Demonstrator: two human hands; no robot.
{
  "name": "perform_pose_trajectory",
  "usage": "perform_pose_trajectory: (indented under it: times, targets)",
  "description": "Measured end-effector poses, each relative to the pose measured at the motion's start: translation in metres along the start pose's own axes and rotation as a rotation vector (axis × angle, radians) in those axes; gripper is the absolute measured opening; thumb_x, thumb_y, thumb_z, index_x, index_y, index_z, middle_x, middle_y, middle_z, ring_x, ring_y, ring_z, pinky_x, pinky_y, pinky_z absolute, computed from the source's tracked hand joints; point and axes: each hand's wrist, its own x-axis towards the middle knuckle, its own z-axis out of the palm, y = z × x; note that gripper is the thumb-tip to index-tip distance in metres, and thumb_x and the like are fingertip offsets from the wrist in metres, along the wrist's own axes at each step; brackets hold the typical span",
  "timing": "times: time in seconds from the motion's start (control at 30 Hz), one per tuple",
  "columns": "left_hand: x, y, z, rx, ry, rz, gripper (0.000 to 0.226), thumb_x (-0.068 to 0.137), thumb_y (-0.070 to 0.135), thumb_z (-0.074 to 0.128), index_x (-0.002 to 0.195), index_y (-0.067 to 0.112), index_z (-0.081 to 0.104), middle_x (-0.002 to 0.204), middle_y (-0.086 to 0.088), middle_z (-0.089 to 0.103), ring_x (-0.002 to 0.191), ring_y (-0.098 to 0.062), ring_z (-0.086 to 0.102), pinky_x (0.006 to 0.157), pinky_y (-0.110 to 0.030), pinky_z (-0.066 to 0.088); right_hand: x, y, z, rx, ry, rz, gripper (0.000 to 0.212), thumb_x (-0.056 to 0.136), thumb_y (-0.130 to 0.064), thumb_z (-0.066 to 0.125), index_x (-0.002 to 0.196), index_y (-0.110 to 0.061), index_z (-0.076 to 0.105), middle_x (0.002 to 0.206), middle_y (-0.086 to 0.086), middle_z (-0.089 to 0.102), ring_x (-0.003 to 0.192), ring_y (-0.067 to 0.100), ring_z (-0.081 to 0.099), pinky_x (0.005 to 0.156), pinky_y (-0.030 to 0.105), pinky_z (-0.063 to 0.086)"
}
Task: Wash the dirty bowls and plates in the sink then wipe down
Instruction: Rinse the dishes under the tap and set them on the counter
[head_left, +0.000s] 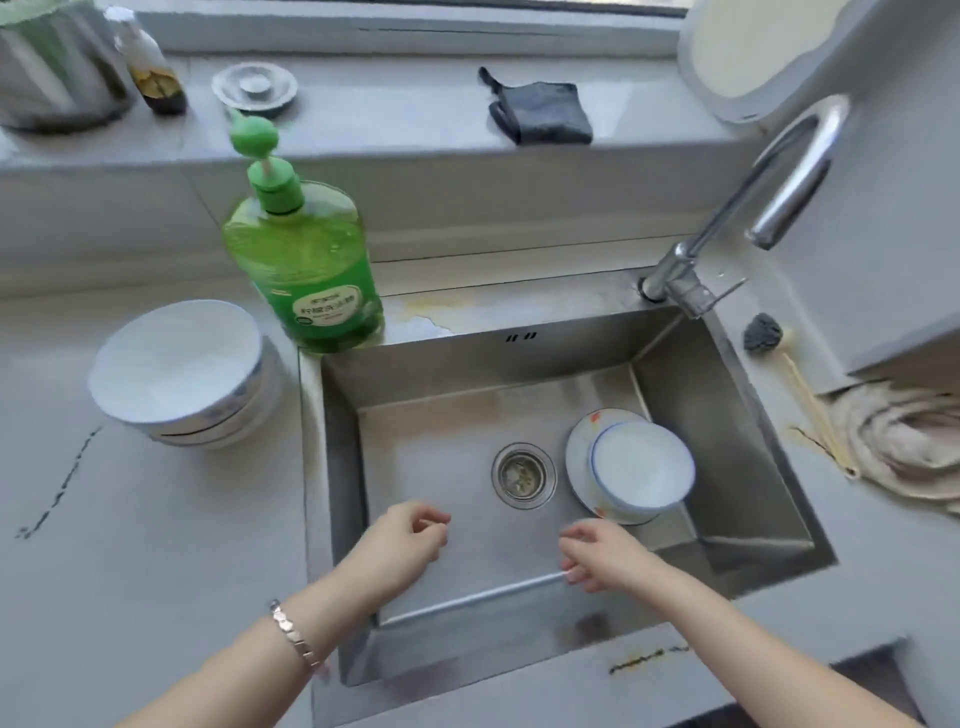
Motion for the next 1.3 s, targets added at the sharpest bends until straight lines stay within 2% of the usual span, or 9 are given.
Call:
perform_pose_trajectory:
  times: [0.13,0.2,0.3,0.43,0.57,0.63,1.07,1.2,1.3]
  targets:
    - [0.027,0.044,0.074,-0.032,-0.051,-0.019,0.018,0.088,0.013,0.05,0.105,0.014,0.057,0.09,-0.004,0.062,0.073,-0.01,0.057,0.059,-0.02,0.041,0.038,0.069,-0.105,0.025,0.322,0.098,0.021,0.094,-0.022,0.046,0.099,-0.003,0.053,0.068,0.009,0.055,0.066,0.026,0.059,0.067,0.039,0.053]
    - [0.038,0.059,0.106,-0.077,-0.066,-0.051,0.024,0.084,0.017,0.051,0.106,0.011,0.058,0.086,-0.004,0.06,0.07,-0.01,0.055,0.055,-0.017,0.04,0.056,0.085,-0.142,0.055,0.365,0.153,0.03,0.095,-0.029,0.046,0.114,-0.006,0.048,0.075,0.011,0.054,0.071,0.029,0.059,0.071,0.041,0.054]
    - [0.054,0.075,0.143,-0.088,-0.066,-0.105,0.022,0.081,0.019,0.051,0.102,0.013,0.055,0.087,-0.005,0.06,0.069,-0.01,0.055,0.054,-0.016,0.039,0.083,0.092,-0.17,0.142,0.264,0.204,0.06,0.096,-0.031,0.045,0.143,-0.001,0.023,0.106,0.016,0.055,0.077,0.028,0.059,0.068,0.036,0.053]
    - [0.069,0.081,0.167,-0.133,0.007,-0.176,0.013,0.089,0.006,0.048,0.097,0.013,0.055,0.078,-0.001,0.058,0.066,-0.009,0.054,0.052,-0.016,0.038,0.122,0.092,-0.179,0.417,0.079,0.213,0.039,0.095,-0.016,0.046,0.132,-0.008,0.038,0.106,0.011,0.055,0.079,0.028,0.059,0.06,0.036,0.056]
    - [0.072,0.08,0.168,-0.181,0.088,-0.224,0.008,0.086,0.012,0.052,0.091,0.016,0.057,0.081,-0.002,0.061,0.069,-0.011,0.057,0.061,-0.023,0.041,0.148,0.098,-0.174,0.51,0.076,0.215,0.047,0.089,0.0,0.037,0.132,-0.016,0.04,0.13,0.012,0.05,0.109,0.037,0.055,0.061,0.044,0.057]
    - [0.074,0.078,0.166,-0.198,0.125,-0.247,0.012,0.09,0.006,0.05,0.091,0.016,0.057,0.082,-0.003,0.062,0.07,-0.012,0.058,0.062,-0.025,0.041,0.147,0.097,-0.173,0.47,0.094,0.206,0.05,0.087,0.003,0.032,0.131,-0.018,0.042,0.127,0.009,0.052,0.108,0.036,0.055,0.053,0.039,0.056]
    - [0.109,0.099,0.175,-0.217,0.107,-0.277,0.024,0.094,0.005,0.04,0.113,0.007,0.054,0.085,-0.004,0.058,0.072,-0.013,0.055,0.06,-0.022,0.04,0.143,0.103,-0.188,0.226,0.3,0.097,0.05,0.08,0.005,0.034,0.123,-0.012,0.052,0.112,0.011,0.056,0.099,0.033,0.053,0.062,0.04,0.056]
    - [0.158,0.107,0.189,-0.289,-0.008,-0.274,0.04,0.095,0.014,0.044,0.136,0.012,0.042,0.104,-0.005,0.053,0.089,-0.021,0.054,0.068,-0.024,0.046,0.151,0.113,-0.192,0.129,0.312,0.028,0.054,0.08,0.006,0.035,0.129,-0.012,0.05,0.111,0.009,0.058,0.1,0.026,0.05,0.085,0.035,0.048]
    - [0.186,0.105,0.207,-0.249,-0.107,-0.25,0.05,0.092,0.015,0.053,0.14,0.018,0.038,0.092,-0.001,0.054,0.085,-0.022,0.053,0.067,-0.028,0.052,0.157,0.118,-0.191,0.118,0.288,-0.014,0.052,0.082,0.007,0.036,0.13,-0.01,0.048,0.106,0.005,0.055,0.1,0.022,0.047,0.088,0.032,0.043]
